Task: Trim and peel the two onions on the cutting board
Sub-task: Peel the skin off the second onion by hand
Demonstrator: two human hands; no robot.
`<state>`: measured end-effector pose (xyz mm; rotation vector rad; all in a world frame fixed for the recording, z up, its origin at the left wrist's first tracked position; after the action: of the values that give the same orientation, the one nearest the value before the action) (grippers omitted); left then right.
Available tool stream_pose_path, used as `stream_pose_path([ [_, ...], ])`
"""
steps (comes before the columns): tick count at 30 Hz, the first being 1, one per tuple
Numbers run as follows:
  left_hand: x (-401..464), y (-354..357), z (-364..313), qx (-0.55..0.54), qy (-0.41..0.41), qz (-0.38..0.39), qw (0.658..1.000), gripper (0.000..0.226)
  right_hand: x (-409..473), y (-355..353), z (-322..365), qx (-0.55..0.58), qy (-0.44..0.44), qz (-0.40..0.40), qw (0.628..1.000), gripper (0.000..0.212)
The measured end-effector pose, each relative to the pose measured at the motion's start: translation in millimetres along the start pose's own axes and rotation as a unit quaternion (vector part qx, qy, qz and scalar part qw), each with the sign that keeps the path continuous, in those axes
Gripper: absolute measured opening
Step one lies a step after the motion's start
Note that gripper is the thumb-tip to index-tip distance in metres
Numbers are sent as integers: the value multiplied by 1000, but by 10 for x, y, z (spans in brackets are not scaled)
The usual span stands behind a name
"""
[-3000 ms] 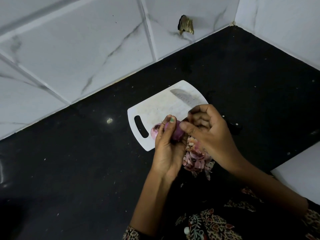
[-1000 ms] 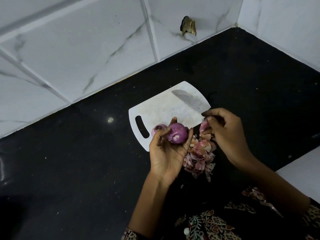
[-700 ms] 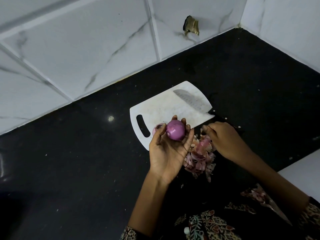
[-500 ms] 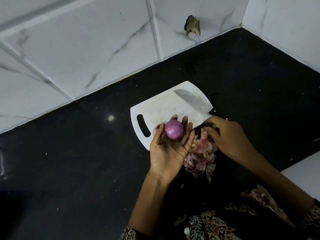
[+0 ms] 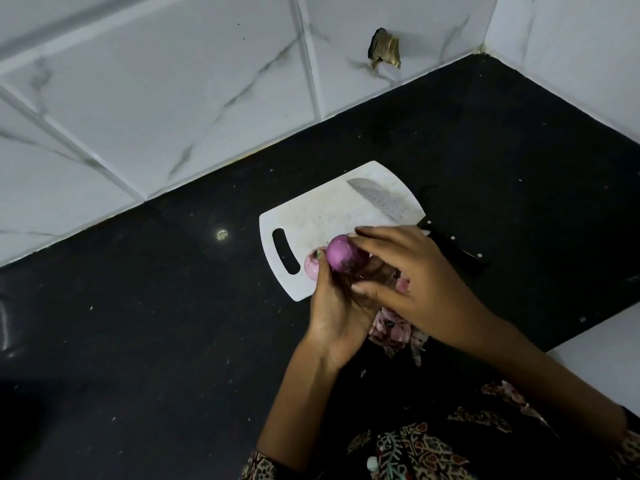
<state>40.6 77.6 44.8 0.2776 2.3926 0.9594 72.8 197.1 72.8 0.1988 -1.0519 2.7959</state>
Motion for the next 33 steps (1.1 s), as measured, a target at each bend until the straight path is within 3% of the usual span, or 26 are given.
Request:
stream_pose_path([
  [3, -25, 32, -24, 18, -10, 10, 1000, 61, -21, 85, -44, -57, -28, -63, 996, 47],
  [6, -40, 32, -31, 96, -20, 27, 995, 63, -29, 48, -27, 63, 23, -94, 993, 38],
  [8, -46, 35, -44, 155, -19, 41, 987, 63, -32, 11, 7, 216, 127, -70, 965, 29],
  [11, -49, 40, -78, 221, -5, 53, 974, 58, -17, -9, 11, 350, 234, -45, 906, 24],
  [14, -53, 25, -92, 261, 2, 63, 963, 58, 8, -36, -32, 426, 298, -26, 854, 31],
  [17, -63, 33, -86, 265, 2, 63, 962, 53, 15, -28, -79, 454, 319, -12, 832, 35],
  [19, -62, 35, -82, 265, -3, 53, 963, 55, 14, -12, -93, 447, 327, -12, 832, 34],
  [22, -47, 32, -72, 265, -27, 29, 963, 63, 10, -17, -90, 370, 297, -15, 880, 30],
  [26, -48, 49, -99, 285, -43, 12, 958, 64, 13, -19, -90, 284, 260, 48, 922, 43],
  [33, -97, 92, -98, 301, -80, 44, 949, 80, 52, 4, -152, 344, 311, 83, 882, 41],
])
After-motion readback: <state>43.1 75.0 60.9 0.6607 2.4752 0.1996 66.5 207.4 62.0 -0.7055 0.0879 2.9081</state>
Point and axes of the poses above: each hand's wrist, its own x-axis towards the middle knuckle, its own y-axis out of the palm, z = x × y, the point moved 1 cm from there along x, towards the middle knuckle, and after that the axes turned 12 degrees about y, right-handed, at the moved point
